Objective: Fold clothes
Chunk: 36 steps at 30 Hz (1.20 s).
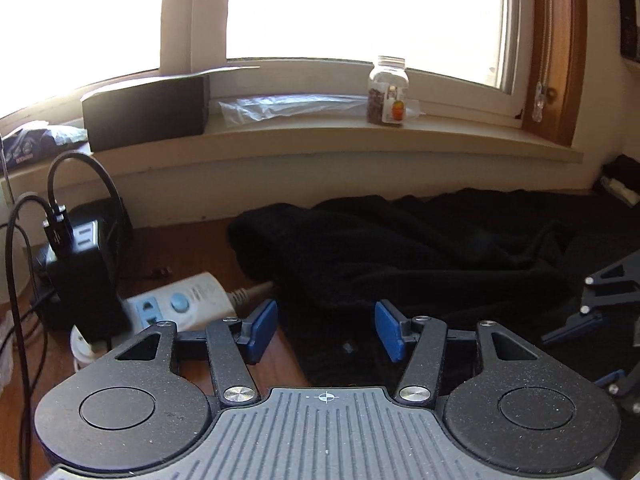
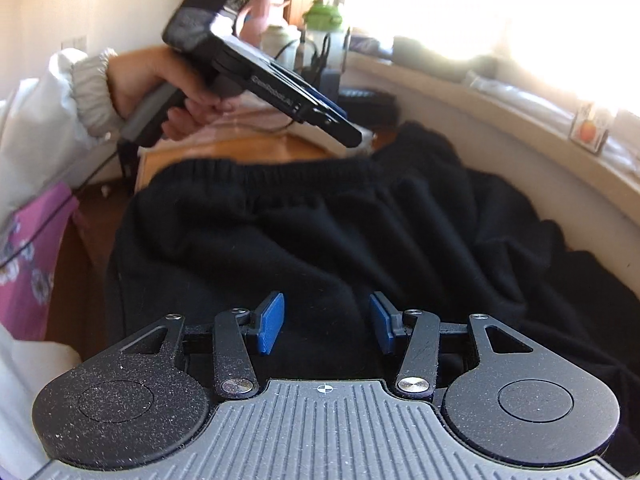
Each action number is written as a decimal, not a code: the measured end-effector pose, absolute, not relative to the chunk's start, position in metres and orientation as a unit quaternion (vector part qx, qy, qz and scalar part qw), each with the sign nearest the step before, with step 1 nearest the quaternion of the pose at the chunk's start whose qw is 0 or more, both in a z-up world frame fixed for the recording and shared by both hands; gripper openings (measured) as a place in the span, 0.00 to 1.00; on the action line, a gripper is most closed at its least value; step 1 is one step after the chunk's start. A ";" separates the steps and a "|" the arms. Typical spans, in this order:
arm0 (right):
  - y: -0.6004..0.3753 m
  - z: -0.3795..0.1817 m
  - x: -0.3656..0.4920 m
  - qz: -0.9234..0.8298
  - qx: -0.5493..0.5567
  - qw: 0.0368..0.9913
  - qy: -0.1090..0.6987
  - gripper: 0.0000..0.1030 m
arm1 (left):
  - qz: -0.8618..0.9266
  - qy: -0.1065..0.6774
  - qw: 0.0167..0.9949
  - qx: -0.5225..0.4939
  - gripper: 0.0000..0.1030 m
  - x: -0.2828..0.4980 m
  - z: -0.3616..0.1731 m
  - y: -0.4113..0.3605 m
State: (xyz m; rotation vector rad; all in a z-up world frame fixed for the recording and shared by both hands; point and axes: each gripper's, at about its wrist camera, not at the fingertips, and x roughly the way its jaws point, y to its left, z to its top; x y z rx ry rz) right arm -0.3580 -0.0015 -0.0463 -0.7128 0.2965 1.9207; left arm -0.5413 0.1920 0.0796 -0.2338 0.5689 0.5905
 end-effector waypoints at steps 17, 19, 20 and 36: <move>-0.010 -0.027 -0.460 0.831 -0.321 0.443 0.100 0.36 | 0.236 0.315 0.904 -0.168 0.48 -0.566 0.047 0.191; -0.010 -0.026 -0.470 0.832 -0.323 0.444 0.086 0.36 | 0.233 0.317 0.904 -0.167 0.48 -0.571 0.049 0.190; -0.010 -0.026 -0.475 0.832 -0.324 0.444 0.079 0.36 | 0.232 0.318 0.904 -0.167 0.48 -0.572 0.050 0.191; -0.007 -0.044 -0.510 0.815 -0.361 0.453 0.007 0.40 | 0.296 0.283 0.896 -0.170 0.49 -0.547 0.060 0.224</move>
